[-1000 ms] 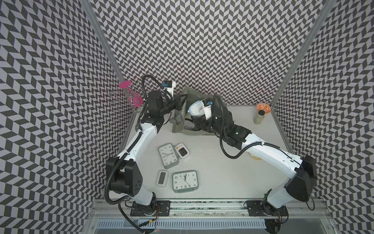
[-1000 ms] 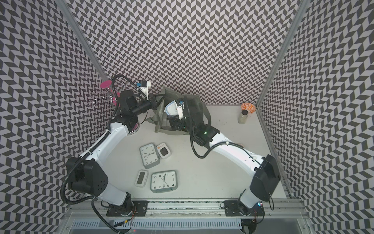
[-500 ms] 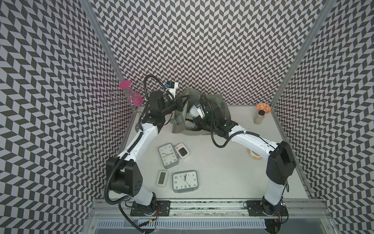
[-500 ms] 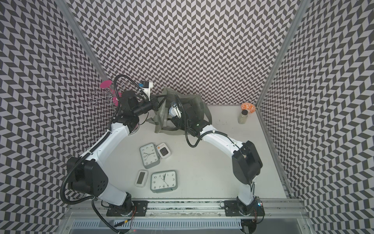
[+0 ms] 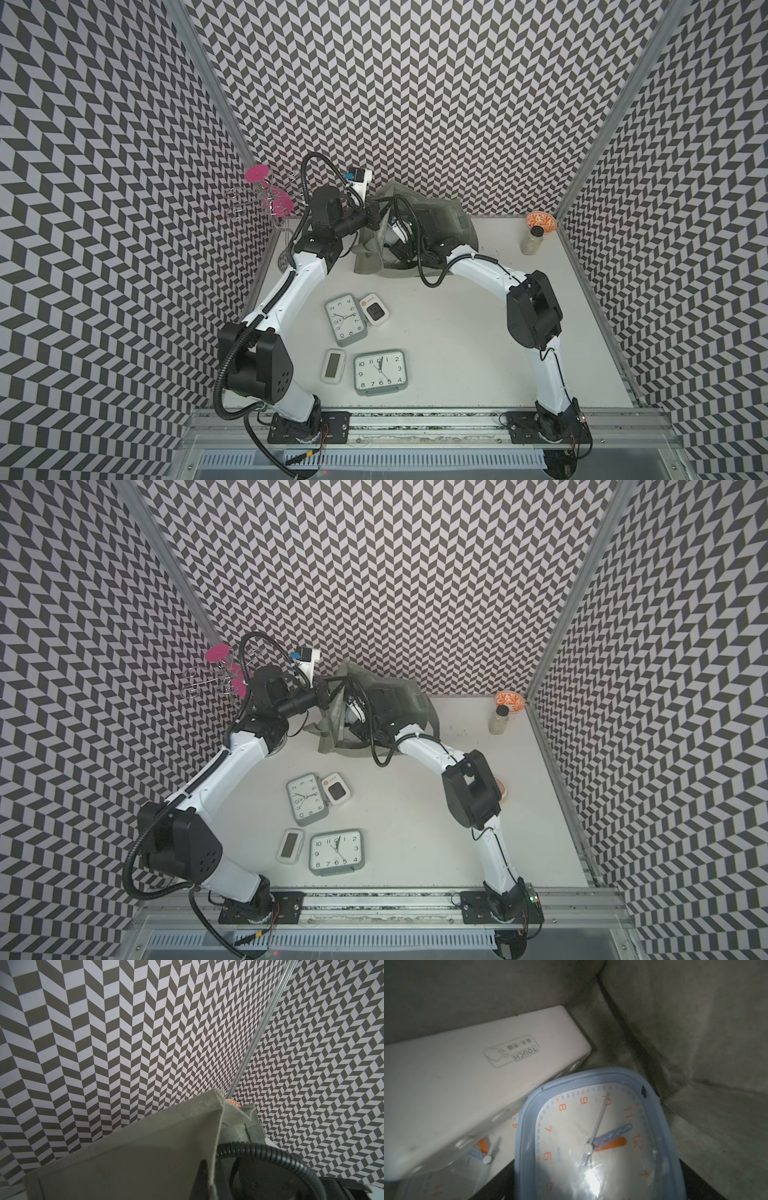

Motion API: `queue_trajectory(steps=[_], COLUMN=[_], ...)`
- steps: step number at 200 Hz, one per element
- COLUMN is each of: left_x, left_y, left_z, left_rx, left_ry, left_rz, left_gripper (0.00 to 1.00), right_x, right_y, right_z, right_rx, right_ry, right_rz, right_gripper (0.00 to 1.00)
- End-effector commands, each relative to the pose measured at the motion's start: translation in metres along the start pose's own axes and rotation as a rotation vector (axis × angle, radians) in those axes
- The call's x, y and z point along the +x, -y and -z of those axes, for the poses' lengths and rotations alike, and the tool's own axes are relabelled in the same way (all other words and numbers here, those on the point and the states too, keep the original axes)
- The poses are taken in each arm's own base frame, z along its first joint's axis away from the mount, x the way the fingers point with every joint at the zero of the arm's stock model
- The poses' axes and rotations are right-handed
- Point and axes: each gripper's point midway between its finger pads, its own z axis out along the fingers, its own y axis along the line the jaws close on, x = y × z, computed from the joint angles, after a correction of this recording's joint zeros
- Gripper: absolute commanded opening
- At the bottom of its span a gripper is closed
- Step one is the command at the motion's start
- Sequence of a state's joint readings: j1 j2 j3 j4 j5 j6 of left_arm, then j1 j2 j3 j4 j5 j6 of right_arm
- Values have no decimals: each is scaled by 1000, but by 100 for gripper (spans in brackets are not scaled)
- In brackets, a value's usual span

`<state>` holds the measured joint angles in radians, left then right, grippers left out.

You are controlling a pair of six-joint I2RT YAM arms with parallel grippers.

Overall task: Put the alarm clock into the canvas bag
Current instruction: Place the alarm at the canvas bag.

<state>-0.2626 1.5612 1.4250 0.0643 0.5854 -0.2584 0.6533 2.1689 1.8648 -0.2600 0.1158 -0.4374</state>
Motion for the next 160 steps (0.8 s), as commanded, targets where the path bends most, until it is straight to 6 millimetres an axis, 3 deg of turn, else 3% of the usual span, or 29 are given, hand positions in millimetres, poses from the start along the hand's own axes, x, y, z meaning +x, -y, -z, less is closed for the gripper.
queue_trajectory(steps=[1, 49, 82, 132, 160], left_x=[-73, -70, -68, -66, -66], left_y=[48, 36, 23, 22, 25], left_z=[23, 17, 17, 16, 16], left_rx=[84, 46, -23, -21, -9], left_ry=[185, 177, 180, 177, 174], left_rz=[-153, -128, -103, -100, -98], left_gripper=[0, 0, 0, 0, 0], right_x=[-16, -54, -61, -44, -9], right_y=[9, 12, 15, 26, 53], right_z=[9, 81, 131, 216, 252], right_rx=[23, -2, -16, -21, 28], right_ry=[24, 145, 215, 355, 405], right_rz=[-4, -106, -224, -436, -665], right_gripper=[99, 99, 99, 98, 89])
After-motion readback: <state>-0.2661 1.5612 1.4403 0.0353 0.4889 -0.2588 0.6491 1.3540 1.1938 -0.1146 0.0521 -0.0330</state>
